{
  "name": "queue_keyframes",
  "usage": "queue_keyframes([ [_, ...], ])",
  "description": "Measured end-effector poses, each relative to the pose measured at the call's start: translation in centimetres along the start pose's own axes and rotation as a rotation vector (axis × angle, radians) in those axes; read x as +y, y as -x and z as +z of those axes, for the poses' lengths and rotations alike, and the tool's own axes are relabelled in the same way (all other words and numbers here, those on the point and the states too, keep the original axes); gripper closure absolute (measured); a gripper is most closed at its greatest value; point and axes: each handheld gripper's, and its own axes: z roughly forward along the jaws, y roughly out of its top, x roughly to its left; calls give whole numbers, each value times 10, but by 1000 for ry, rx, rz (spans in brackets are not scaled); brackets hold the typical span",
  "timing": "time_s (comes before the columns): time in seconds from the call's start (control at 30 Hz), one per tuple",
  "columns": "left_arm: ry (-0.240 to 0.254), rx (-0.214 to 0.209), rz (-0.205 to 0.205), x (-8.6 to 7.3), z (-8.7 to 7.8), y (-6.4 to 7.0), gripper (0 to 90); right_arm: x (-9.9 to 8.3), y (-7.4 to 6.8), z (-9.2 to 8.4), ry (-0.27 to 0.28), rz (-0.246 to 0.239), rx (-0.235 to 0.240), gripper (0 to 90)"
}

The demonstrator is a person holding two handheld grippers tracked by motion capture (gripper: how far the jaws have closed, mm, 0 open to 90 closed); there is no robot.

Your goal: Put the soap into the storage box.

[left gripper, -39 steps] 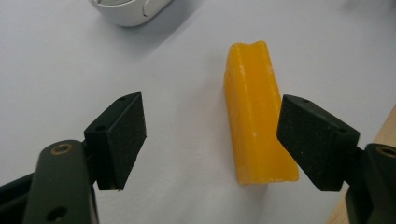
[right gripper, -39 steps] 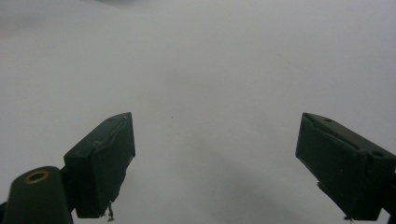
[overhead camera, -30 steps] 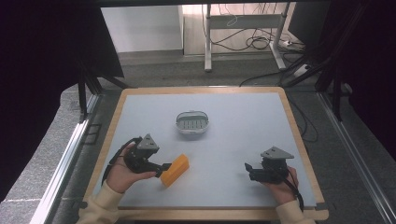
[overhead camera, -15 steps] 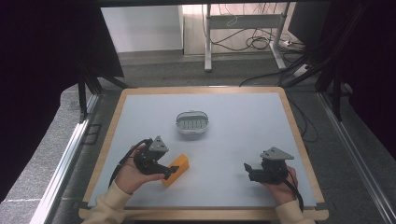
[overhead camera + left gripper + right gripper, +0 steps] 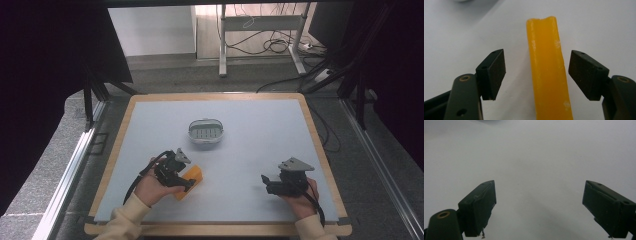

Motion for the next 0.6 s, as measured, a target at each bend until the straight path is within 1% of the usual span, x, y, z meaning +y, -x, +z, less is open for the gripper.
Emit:
queue_keyframes([
  [0.07, -18, 6, 2, 1, 4, 2, 307, 0, 0, 0, 0, 1, -1, 120],
  [0.13, -36, 23, 2, 2, 9, 3, 337, 0, 0, 0, 0, 0, -3, 120],
  [0.2, -53, 30, 5, 2, 12, 4, 354, 0, 0, 0, -2, -1, -5, 120],
  [0.27, -67, 35, 0, 2, 16, 5, 378, 0, 0, 0, -3, -3, -7, 120],
  [0.37, -88, 45, -2, 2, 20, 6, 432, 0, 0, 0, -3, -3, -10, 120],
  [0.5, -101, 30, -1, 2, 23, 7, 511, 0, 1, 0, -6, -2, -10, 119],
  [0.53, -111, 18, -1, 3, 24, 8, 533, 0, 1, 0, -5, -2, -10, 120],
  [0.6, -118, 7, 1, 3, 25, 8, 579, 0, 1, 0, -7, -1, -9, 120],
])
